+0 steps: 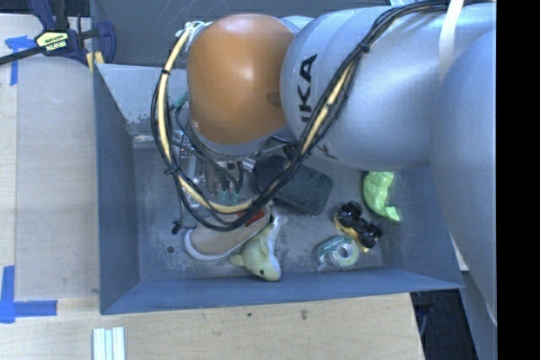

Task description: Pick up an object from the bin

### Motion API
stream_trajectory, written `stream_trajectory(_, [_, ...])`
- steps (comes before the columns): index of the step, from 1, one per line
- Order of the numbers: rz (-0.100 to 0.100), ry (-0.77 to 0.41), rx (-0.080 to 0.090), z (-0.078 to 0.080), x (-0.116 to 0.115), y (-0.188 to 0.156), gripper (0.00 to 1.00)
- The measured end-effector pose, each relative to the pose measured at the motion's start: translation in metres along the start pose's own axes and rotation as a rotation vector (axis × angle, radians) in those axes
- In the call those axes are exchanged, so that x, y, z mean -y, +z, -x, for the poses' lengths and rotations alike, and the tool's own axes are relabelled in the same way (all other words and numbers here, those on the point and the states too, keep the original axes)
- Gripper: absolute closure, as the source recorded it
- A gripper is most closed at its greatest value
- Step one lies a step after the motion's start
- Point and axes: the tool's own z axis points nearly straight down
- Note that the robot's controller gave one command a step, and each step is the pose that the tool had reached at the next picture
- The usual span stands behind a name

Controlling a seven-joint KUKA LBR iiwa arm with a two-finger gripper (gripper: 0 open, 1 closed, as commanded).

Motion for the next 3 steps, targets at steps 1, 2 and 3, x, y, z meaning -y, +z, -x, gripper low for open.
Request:
stream_trajectory(1, [0.003,0.004,0.008,0.002,0.001,-0.005,0.00])
stream_trajectory(2, [0.002,-0.108,0.009,0.013,0.029,0.045,0.00])
stream_trajectory(3, [0.003,-0.272,0.015,0.019,0.082,0.119,0.00])
